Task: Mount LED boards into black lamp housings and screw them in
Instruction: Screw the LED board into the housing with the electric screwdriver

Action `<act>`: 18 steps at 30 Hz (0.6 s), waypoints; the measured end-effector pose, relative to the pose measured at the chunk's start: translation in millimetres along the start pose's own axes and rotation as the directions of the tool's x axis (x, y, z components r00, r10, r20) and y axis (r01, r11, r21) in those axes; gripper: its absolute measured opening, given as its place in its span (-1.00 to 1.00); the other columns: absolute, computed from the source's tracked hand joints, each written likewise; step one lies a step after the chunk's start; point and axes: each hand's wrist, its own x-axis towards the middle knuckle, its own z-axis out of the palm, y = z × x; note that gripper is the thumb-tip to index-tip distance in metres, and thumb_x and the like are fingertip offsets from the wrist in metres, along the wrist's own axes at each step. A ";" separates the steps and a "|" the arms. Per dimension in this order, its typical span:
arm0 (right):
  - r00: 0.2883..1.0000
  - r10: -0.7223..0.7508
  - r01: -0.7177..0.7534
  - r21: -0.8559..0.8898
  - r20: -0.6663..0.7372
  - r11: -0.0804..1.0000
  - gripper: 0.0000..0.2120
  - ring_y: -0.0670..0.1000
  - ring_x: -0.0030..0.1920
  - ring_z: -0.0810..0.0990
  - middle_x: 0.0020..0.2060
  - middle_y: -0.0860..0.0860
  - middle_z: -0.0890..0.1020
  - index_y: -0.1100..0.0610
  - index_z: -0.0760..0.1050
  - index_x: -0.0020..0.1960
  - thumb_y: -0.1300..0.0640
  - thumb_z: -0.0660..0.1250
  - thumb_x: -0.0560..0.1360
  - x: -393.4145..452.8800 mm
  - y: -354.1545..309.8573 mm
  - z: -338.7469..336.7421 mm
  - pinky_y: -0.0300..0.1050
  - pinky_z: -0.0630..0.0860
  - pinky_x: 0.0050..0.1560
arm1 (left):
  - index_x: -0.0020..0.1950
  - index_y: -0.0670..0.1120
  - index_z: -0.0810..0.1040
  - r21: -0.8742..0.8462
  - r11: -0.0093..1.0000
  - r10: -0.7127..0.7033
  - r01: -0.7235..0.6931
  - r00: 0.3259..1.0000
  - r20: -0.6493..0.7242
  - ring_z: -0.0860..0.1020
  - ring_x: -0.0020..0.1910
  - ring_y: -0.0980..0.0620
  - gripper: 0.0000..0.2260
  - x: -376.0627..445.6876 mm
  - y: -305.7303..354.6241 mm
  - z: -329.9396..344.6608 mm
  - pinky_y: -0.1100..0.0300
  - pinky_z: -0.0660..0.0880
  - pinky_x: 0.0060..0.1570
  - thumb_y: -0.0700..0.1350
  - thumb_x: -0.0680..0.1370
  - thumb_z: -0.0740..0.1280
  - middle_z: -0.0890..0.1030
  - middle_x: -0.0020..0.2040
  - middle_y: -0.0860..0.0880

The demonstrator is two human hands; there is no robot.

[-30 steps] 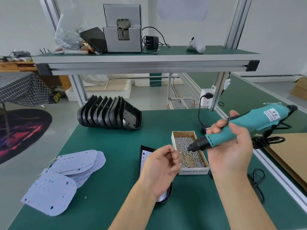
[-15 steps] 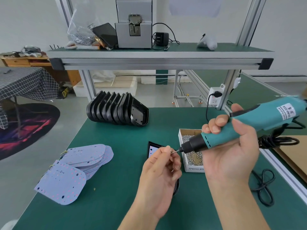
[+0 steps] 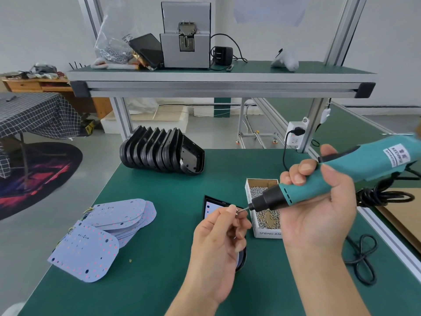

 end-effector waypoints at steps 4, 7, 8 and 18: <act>1.000 -0.011 0.011 -0.009 -0.009 1.000 -0.78 -0.03 -0.33 0.44 -0.30 -0.02 0.51 0.07 0.49 0.13 0.22 0.14 0.57 0.0 0.6 -1.2 -0.18 0.48 -0.19 | -0.03 -0.25 0.53 0.016 1.000 -0.006 0.007 0.999 -0.032 0.45 -0.37 0.08 -0.74 -0.8 -2.0 -0.2 0.32 0.33 -0.49 -0.08 0.44 0.42 0.60 -0.23 -0.11; 1.000 -0.016 0.015 -0.017 -0.014 1.000 -0.78 -0.02 -0.33 0.44 -0.31 -0.02 0.50 0.07 0.48 0.13 0.22 0.12 0.57 -0.6 0.7 -2.4 -0.17 0.48 -0.19 | -0.18 -0.19 0.56 0.023 1.000 0.003 -0.002 0.999 -0.041 0.44 -0.37 0.09 -0.82 -1.7 -4.4 0.4 0.32 0.33 -0.51 -0.08 0.44 0.42 0.61 -0.21 -0.10; 1.000 -0.018 0.017 -0.022 -0.018 1.000 -0.78 -0.02 -0.33 0.43 -0.31 -0.02 0.50 0.07 0.48 0.13 0.22 0.12 0.57 -0.8 0.9 -2.6 -0.17 0.48 -0.19 | -0.23 -0.15 0.58 0.020 1.000 0.008 -0.007 0.999 -0.044 0.44 -0.37 0.09 -0.86 -1.9 -4.9 0.9 0.31 0.32 -0.51 -0.08 0.44 0.41 0.60 -0.21 -0.09; 0.997 -0.038 0.037 -0.018 -0.060 0.999 -0.78 -0.03 -0.34 0.43 -0.31 -0.02 0.50 0.07 0.47 0.13 0.23 0.11 0.59 -1.2 1.5 -3.6 -0.18 0.47 -0.21 | -0.12 -0.17 0.71 0.072 0.994 0.087 -0.083 0.995 -0.057 0.38 -0.38 0.10 -0.80 -4.1 -11.5 2.0 0.32 0.31 -0.47 -0.07 0.53 0.38 0.55 -0.27 -0.09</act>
